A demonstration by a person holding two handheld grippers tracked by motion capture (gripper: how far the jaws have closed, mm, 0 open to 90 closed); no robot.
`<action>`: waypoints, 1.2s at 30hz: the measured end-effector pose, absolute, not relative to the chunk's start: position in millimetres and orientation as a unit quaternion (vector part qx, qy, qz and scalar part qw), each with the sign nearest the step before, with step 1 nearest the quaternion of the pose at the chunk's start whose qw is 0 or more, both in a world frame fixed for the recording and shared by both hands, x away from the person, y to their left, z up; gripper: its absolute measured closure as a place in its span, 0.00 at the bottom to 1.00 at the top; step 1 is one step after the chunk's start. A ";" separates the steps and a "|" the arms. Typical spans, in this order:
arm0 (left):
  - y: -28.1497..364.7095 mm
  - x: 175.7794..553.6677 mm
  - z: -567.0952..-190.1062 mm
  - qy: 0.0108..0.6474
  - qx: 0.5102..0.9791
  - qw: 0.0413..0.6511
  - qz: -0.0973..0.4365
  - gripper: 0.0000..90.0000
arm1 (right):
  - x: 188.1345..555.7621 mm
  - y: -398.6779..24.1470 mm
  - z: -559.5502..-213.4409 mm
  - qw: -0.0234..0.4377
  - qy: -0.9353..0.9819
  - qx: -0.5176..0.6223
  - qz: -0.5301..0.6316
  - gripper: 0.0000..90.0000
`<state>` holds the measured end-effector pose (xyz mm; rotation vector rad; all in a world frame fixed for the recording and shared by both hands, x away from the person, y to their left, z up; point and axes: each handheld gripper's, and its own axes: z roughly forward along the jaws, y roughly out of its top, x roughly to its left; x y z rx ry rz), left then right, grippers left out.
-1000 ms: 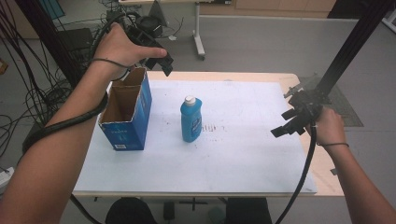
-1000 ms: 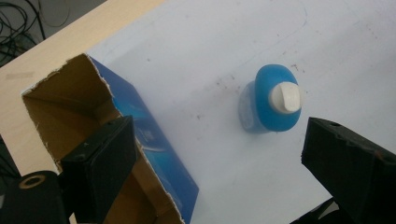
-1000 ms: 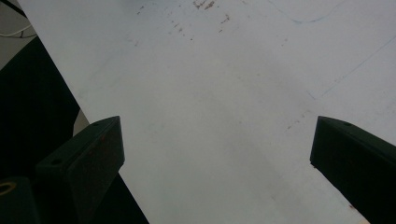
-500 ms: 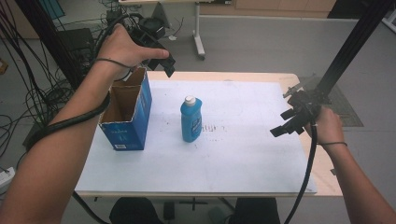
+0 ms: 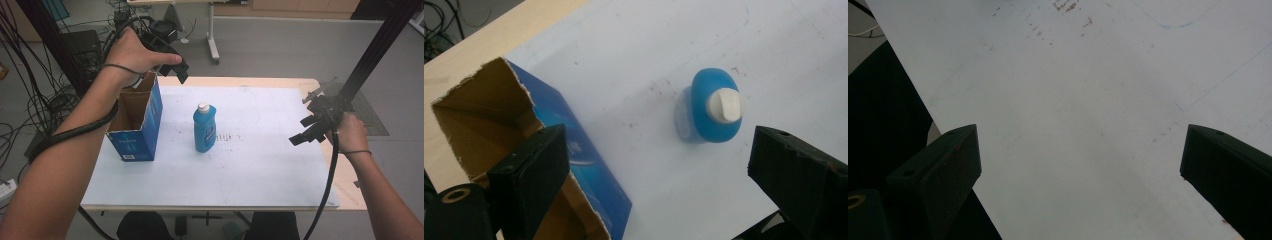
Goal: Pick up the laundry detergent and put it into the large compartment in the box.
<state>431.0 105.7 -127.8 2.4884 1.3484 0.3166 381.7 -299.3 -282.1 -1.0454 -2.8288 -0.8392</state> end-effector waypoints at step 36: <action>69.7 435.7 -169.2 0.450 0.878 0.148 0.076 0.11 | 378.6 -302.1 -284.4 0.006 -0.902 -0.341 -0.263 0.03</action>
